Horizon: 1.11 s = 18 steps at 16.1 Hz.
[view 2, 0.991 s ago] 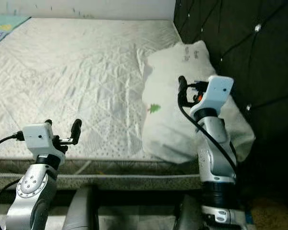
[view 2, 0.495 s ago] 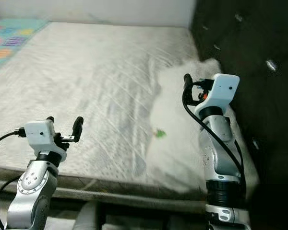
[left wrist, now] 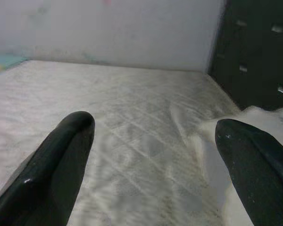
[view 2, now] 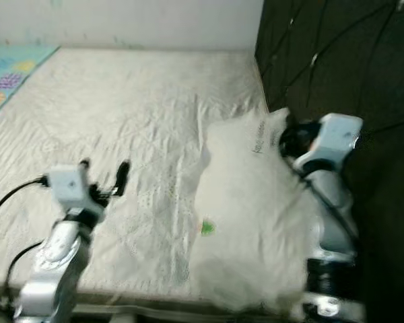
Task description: Clean up the room
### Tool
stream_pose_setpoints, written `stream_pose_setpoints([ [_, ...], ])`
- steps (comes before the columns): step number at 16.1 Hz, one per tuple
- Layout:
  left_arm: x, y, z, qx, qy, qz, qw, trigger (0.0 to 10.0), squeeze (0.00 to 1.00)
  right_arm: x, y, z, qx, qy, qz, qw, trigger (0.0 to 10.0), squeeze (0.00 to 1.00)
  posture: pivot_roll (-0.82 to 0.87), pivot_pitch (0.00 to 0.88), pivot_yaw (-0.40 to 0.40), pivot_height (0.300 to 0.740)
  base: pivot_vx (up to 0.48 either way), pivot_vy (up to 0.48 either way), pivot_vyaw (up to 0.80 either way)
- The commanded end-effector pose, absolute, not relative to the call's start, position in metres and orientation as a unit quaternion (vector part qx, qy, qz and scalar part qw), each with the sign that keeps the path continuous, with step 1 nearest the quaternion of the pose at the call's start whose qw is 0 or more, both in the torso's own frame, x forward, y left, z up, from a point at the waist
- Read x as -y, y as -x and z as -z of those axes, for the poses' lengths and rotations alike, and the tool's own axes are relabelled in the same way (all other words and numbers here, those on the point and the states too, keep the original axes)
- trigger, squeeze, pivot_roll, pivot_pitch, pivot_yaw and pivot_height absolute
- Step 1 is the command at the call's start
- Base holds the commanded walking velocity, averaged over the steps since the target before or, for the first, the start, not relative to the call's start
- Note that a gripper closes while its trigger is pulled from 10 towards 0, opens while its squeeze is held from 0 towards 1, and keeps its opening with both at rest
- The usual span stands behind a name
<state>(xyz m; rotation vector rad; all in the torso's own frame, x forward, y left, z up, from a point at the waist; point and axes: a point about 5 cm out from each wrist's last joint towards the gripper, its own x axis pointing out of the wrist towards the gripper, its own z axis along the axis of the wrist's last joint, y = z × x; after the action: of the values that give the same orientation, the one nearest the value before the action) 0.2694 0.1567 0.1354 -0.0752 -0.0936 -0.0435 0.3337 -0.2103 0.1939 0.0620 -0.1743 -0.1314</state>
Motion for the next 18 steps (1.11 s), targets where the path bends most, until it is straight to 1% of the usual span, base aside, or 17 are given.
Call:
stream_pose_setpoints([
  [1, -0.166, -0.266, -0.132, 0.040, 0.035, 0.007, 0.999, 10.0, 0.00, 0.198, -0.336, -0.204, 0.107, -0.026, 0.041, 0.993, 10.0, 0.00, 0.00, 0.000, 0.019, 0.703, 0.000, 0.000, 0.00],
  [7, -0.164, -0.268, -0.131, 0.039, 0.038, 0.006, 0.999, 10.0, 0.00, 0.199, -0.338, -0.202, 0.104, -0.012, 0.033, 0.994, 10.0, 0.00, 0.00, 0.000, 0.019, 0.703, 0.000, 0.000, 0.00],
  [8, -0.164, -0.269, -0.131, 0.039, 0.037, 0.004, 0.999, 10.0, 0.00, 0.195, -0.343, -0.202, 0.104, 0.004, 0.020, 0.994, 10.0, 0.00, 0.00, 0.000, 0.024, 0.708, 0.000, 0.000, 0.00],
  [9, -0.164, -0.271, -0.131, 0.040, 0.035, 0.004, 0.999, 10.0, 0.00, 0.189, -0.352, -0.204, 0.105, 0.025, -0.003, 0.994, 10.0, 0.00, 0.00, 0.000, 0.035, 0.723, 0.000, 0.000, 0.00],
  [11, -0.165, -0.275, -0.134, 0.045, 0.030, 0.012, 0.998, 10.0, 0.00, 0.187, -0.367, -0.208, 0.098, 0.036, -0.023, 0.994, 10.0, 0.00, 0.01, 0.000, 0.045, 0.740, 0.000, 0.000, 0.00],
  [13, -0.165, -0.279, -0.137, 0.049, 0.021, 0.026, 0.998, 10.0, 0.00, 0.185, -0.378, -0.210, 0.089, 0.039, -0.030, 0.995, 10.0, 0.00, 0.02, 0.000, 0.052, 0.740, 0.000, 0.000, 0.00],
  [15, -0.164, -0.286, -0.138, 0.044, -0.026, 0.059, 0.997, 10.0, 0.00, 0.177, -0.393, -0.211, 0.072, 0.054, -0.050, 0.995, 10.0, 0.00, 0.02, 0.000, 0.058, 0.740, 0.000, 0.000, 0.00],
  [17, -0.164, -0.290, -0.137, 0.041, -0.052, 0.074, 0.995, 10.0, 0.00, 0.170, -0.399, -0.209, 0.068, 0.064, -0.063, 0.994, 10.0, 0.00, 0.03, 0.000, 0.058, 0.740, 0.000, 0.000, 0.00],
  [18, -0.163, -0.296, -0.134, 0.025, -0.066, 0.100, 0.992, 10.0, 0.00, 0.160, -0.401, -0.199, 0.048, 0.070, -0.090, 0.992, 10.0, 0.00, 0.04, 0.000, 0.051, 0.740, 0.000, 0.000, 0.00],
])
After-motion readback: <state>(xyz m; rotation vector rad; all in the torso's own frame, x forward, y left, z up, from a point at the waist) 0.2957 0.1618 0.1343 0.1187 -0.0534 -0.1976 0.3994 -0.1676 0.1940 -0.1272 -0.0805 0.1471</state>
